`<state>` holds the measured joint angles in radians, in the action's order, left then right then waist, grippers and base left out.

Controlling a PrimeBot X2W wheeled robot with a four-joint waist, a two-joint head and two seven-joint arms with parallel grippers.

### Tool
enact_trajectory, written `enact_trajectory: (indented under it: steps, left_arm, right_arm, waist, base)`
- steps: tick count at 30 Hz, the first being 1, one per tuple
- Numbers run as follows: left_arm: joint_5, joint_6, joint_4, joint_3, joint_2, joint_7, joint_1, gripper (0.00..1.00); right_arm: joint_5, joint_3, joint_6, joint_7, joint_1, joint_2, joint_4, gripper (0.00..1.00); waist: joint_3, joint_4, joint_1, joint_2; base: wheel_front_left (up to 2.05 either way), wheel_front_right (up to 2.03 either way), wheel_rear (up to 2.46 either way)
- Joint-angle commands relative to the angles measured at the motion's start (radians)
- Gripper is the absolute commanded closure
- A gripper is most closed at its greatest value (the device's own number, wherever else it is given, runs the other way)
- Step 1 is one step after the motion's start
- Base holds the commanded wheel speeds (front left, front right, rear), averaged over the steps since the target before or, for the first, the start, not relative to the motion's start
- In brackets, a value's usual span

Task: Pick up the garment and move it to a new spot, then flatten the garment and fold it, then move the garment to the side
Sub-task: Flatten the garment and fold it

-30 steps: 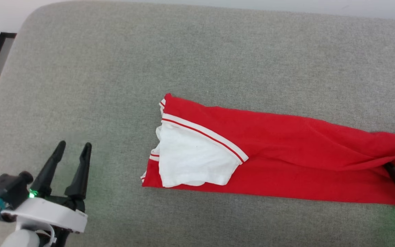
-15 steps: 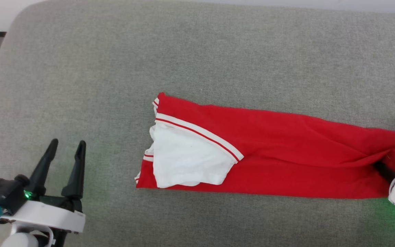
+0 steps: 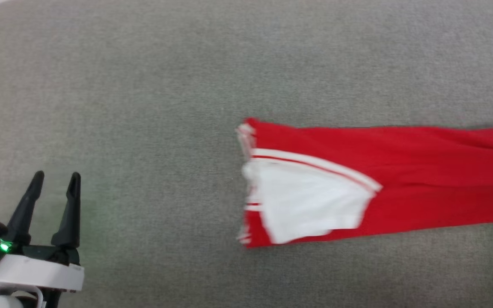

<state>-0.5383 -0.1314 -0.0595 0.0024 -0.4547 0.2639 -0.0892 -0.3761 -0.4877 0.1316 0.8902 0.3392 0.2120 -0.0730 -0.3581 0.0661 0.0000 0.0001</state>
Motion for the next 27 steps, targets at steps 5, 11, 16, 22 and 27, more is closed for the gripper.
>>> enact_trajectory:
  steps: [5,11,16,22,27]
  left_arm:
    - [0.004,0.002,0.003,0.003,-0.007,0.000,0.012,0.00]
    - [0.015,0.002,-0.003,-0.010,0.006,0.000,0.007,0.00]
    - [0.018,0.002,-0.011,-0.023,0.025,0.000,0.001,0.00]
    - [0.014,0.002,-0.021,-0.031,0.053,0.000,0.014,0.00]
    - [0.012,0.002,-0.030,-0.044,0.068,0.000,0.001,0.00]
  right_arm:
    - [0.066,-0.184,-0.002,0.010,0.034,0.060,-0.043,1.00]
    - [0.045,-0.214,-0.002,0.041,0.030,0.067,-0.078,1.00]
    - [-0.023,-0.072,-0.002,0.077,-0.065,0.085,-0.160,1.00]
    - [-0.098,0.151,-0.002,0.112,-0.115,0.052,-0.312,1.00]
    - [-0.105,0.314,-0.002,0.137,-0.100,0.041,-0.349,1.00]
  waist:
    - [-0.009,-0.028,0.0000,-0.0001]
    - [0.009,-0.025,0.0000,-0.0001]
    - [0.029,-0.011,0.0000,-0.0001]
    - [0.049,0.003,0.0000,-0.0001]
    - [0.054,0.025,0.0000,-0.0001]
  base:
    - [0.00,0.00,0.00]
    - [0.00,0.00,0.00]
    - [0.00,0.00,0.00]
    - [0.00,0.00,0.00]
    - [0.00,0.00,0.00]
